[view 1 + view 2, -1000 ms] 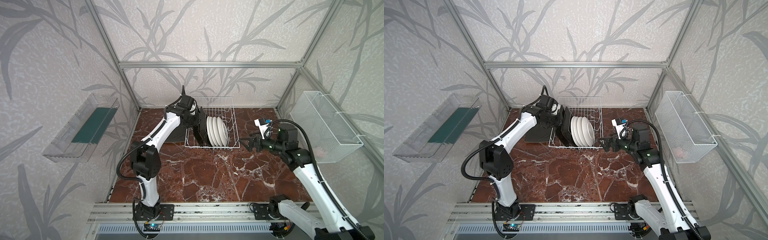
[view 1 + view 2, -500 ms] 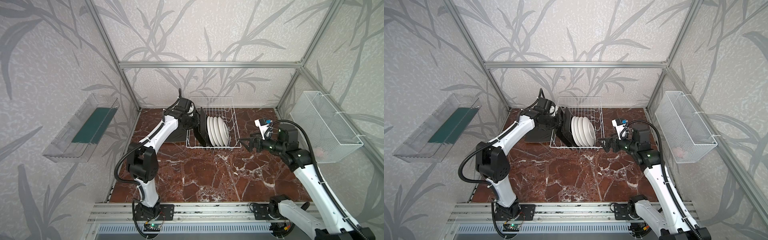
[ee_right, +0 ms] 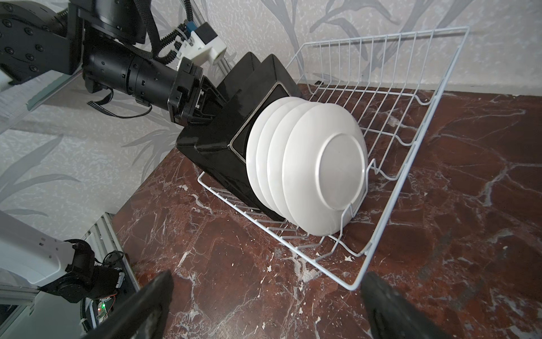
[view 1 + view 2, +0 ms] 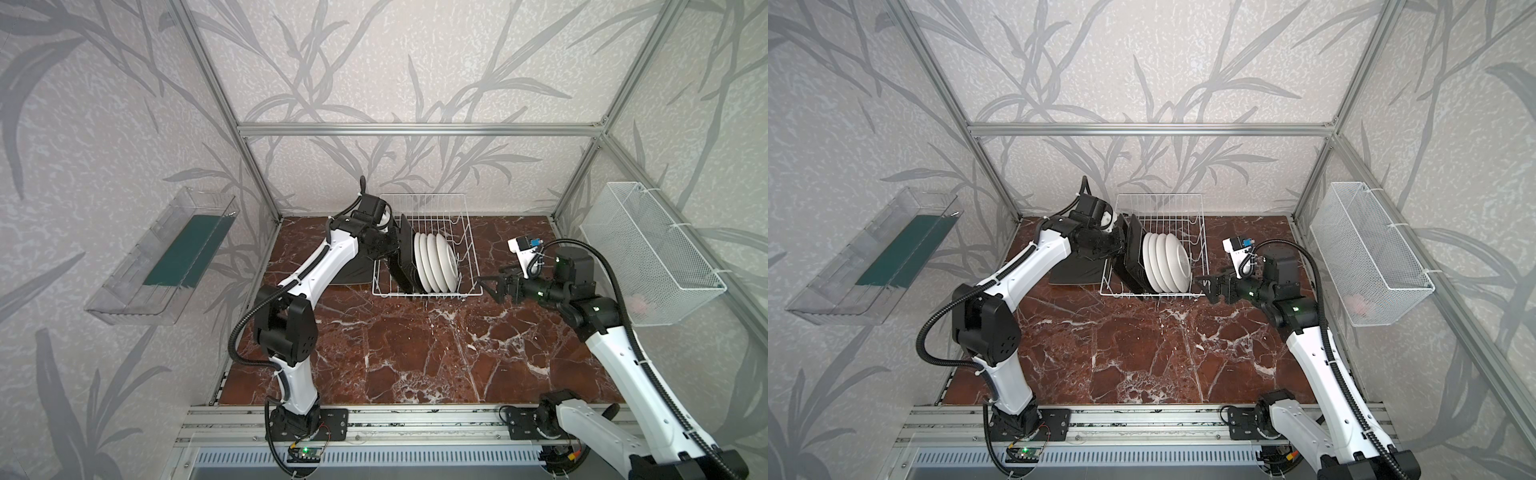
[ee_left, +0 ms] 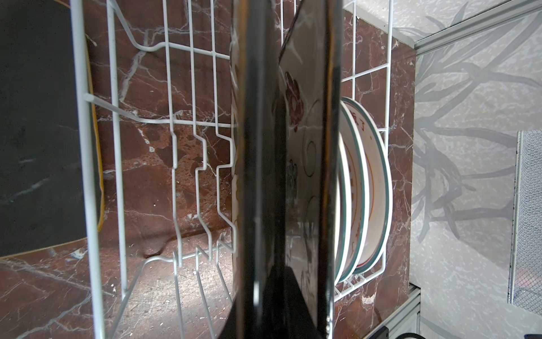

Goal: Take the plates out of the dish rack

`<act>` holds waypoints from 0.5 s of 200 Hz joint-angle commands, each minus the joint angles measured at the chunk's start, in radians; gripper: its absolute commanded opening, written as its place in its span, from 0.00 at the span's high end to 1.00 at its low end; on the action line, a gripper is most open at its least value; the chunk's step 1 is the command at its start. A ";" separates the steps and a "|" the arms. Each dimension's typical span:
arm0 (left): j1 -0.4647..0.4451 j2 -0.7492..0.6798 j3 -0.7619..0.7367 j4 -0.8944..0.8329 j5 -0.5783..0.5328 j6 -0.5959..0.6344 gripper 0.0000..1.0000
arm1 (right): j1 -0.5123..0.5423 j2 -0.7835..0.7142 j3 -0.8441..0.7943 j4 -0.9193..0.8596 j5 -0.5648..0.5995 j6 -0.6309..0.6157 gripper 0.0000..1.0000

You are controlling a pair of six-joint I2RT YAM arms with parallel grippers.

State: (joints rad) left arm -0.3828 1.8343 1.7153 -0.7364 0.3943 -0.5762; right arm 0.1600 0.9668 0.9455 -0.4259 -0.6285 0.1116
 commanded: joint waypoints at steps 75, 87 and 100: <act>-0.005 -0.133 0.112 0.039 -0.001 0.010 1.00 | 0.004 -0.007 -0.012 0.044 0.003 0.036 0.01; -0.007 -0.142 0.113 0.045 -0.003 0.010 1.00 | 0.004 -0.003 -0.008 0.050 -0.003 0.040 0.01; -0.008 -0.151 0.114 0.047 -0.002 0.011 1.00 | 0.004 0.004 -0.005 0.054 -0.005 0.043 0.01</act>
State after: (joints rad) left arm -0.3824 1.7943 1.7481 -0.7830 0.3679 -0.5758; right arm 0.1604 0.9722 0.9447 -0.4068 -0.6285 0.1368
